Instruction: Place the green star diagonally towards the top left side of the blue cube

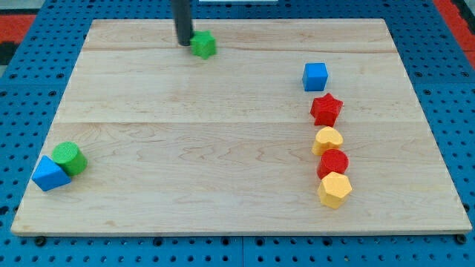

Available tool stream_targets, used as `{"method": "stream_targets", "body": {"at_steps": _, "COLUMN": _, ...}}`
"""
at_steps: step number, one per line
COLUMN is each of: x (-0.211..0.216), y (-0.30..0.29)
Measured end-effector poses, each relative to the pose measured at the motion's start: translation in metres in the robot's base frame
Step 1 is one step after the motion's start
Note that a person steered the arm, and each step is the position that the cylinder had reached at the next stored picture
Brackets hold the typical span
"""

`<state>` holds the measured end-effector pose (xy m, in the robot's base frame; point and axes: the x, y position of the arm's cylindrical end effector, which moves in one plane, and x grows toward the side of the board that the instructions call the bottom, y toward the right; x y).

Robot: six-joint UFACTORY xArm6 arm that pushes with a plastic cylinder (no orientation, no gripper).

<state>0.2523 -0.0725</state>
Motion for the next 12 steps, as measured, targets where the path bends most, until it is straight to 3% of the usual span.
{"method": "stream_targets", "body": {"at_steps": 2, "x": 0.000, "y": 0.127}}
{"method": "stream_targets", "body": {"at_steps": 4, "x": 0.000, "y": 0.217}}
{"method": "stream_targets", "body": {"at_steps": 5, "x": -0.059, "y": 0.124}}
{"method": "stream_targets", "body": {"at_steps": 7, "x": -0.019, "y": 0.028}}
{"method": "stream_targets", "body": {"at_steps": 8, "x": -0.010, "y": 0.007}}
{"method": "stream_targets", "body": {"at_steps": 10, "x": -0.010, "y": 0.006}}
{"method": "stream_targets", "body": {"at_steps": 12, "x": -0.024, "y": 0.124}}
